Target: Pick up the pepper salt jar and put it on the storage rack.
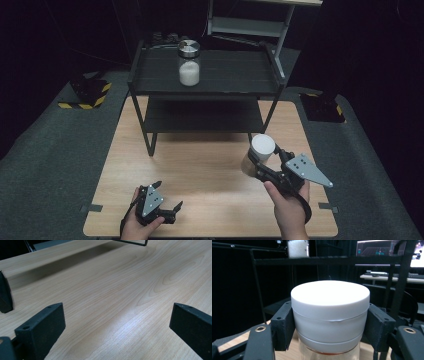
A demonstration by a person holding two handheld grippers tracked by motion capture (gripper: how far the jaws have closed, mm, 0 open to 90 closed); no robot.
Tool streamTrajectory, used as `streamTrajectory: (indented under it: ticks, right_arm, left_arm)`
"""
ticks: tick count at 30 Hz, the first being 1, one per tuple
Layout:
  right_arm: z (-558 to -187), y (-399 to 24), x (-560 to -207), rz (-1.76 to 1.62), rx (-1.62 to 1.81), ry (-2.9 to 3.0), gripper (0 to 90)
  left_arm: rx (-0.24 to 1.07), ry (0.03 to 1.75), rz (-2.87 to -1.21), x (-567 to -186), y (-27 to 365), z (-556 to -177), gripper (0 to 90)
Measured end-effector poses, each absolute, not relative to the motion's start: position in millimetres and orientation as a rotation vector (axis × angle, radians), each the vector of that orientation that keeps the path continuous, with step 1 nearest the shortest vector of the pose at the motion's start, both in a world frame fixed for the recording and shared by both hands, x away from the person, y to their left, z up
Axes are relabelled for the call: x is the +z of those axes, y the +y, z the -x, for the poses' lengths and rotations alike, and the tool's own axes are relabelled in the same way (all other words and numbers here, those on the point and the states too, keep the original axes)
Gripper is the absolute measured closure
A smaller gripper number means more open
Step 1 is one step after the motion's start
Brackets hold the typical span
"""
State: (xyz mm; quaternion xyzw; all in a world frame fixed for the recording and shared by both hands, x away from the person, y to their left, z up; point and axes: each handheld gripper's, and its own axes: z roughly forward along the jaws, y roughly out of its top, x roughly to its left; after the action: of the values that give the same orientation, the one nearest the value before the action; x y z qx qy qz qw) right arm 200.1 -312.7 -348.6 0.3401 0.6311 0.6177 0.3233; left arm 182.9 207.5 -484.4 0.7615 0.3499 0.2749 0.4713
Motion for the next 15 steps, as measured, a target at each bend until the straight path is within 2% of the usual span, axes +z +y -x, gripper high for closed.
streamTrajectory:
  ticks: [15]
  right_arm:
    - [-209.2,-289.5,-313.5,-0.843,1.662,1.660,34.0]
  left_arm:
    - [0.654,0.866,-1.855,-484.6,210.3,-184.5,0.7]
